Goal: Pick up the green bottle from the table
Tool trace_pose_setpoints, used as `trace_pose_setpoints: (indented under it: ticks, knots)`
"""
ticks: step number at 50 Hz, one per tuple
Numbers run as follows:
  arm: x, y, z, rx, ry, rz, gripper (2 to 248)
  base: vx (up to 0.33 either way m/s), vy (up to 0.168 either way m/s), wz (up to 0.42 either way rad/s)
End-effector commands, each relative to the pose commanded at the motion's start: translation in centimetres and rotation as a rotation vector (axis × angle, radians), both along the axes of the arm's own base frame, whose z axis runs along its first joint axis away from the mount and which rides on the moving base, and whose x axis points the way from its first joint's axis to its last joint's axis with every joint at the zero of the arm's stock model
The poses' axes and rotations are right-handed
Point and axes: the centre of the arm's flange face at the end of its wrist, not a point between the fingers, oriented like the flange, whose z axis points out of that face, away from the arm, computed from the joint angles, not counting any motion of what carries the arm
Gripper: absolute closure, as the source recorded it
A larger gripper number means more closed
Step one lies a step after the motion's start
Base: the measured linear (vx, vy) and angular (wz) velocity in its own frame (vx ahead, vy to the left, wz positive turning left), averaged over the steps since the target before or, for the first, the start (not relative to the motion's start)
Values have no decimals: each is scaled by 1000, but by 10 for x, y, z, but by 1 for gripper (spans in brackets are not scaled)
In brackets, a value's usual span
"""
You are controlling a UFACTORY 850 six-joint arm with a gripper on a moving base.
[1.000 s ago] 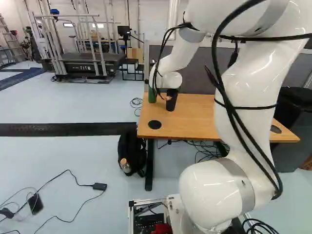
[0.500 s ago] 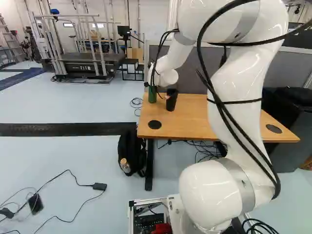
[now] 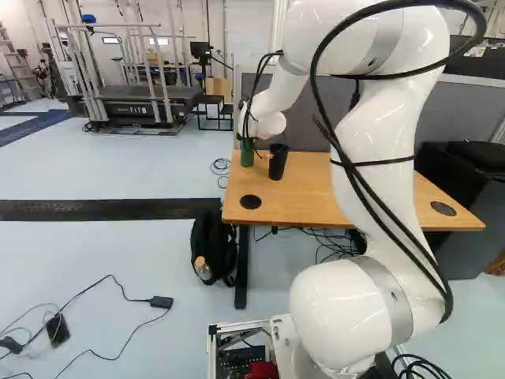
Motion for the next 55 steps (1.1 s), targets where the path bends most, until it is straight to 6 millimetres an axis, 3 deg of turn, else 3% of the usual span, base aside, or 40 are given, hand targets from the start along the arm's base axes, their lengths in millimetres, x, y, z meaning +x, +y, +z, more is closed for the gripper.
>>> trace_pose_setpoints:
  ticks: [2,3,7,8,55]
  knots:
    - [0,0,0,0,0,0,65,0,0,0]
    - [0,0,0,0,0,0,103,0,0,0]
    - [0,0,0,0,0,0,103,0,0,0]
    - [0,0,0,0,0,0,128,0,0,0]
    - [-8,-1,49,6,-79,0,129,0,0,0]
